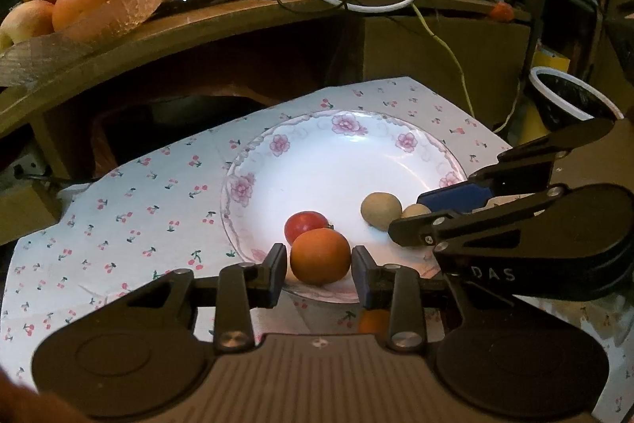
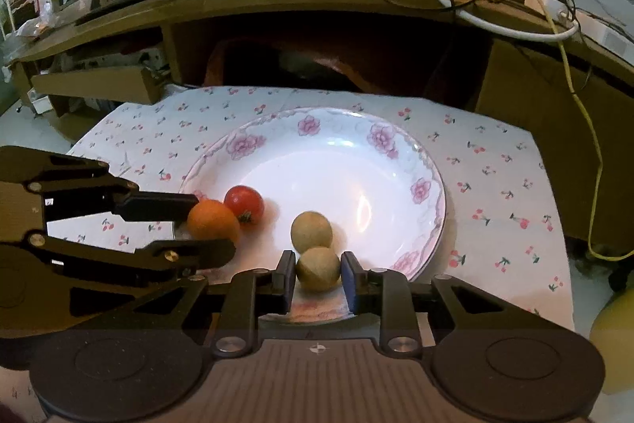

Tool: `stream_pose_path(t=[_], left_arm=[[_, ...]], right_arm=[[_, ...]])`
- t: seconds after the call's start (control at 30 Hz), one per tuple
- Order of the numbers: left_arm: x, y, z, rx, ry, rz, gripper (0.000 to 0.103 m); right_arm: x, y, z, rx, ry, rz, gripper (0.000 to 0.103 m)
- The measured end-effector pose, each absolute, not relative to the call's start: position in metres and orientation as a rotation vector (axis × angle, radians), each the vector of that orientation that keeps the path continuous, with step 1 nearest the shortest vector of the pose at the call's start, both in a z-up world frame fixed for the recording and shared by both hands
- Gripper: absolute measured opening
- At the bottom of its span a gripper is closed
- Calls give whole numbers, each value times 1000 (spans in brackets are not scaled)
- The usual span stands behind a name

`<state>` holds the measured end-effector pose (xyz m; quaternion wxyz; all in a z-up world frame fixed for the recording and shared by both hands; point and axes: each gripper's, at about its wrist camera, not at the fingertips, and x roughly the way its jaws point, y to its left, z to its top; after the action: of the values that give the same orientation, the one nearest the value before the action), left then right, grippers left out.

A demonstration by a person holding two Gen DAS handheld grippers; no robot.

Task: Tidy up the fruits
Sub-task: 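Open both tools to set the orange and kiwi in the plate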

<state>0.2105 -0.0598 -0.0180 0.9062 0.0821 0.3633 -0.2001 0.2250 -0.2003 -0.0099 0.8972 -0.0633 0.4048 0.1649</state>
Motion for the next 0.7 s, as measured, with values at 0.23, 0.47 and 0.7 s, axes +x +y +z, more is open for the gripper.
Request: stream_pose_path(t=[0.23, 0.47, 0.7], left_arm=[[209, -55, -13, 166, 730, -395, 42], [208, -50, -9, 156, 721, -376, 45], [203, -36, 1, 134, 710, -350, 46]], right_arm=[[225, -202, -5, -115, 816, 340, 35], [225, -206, 0, -95, 796, 320, 37], [217, -206, 6, -91, 780, 329, 38]])
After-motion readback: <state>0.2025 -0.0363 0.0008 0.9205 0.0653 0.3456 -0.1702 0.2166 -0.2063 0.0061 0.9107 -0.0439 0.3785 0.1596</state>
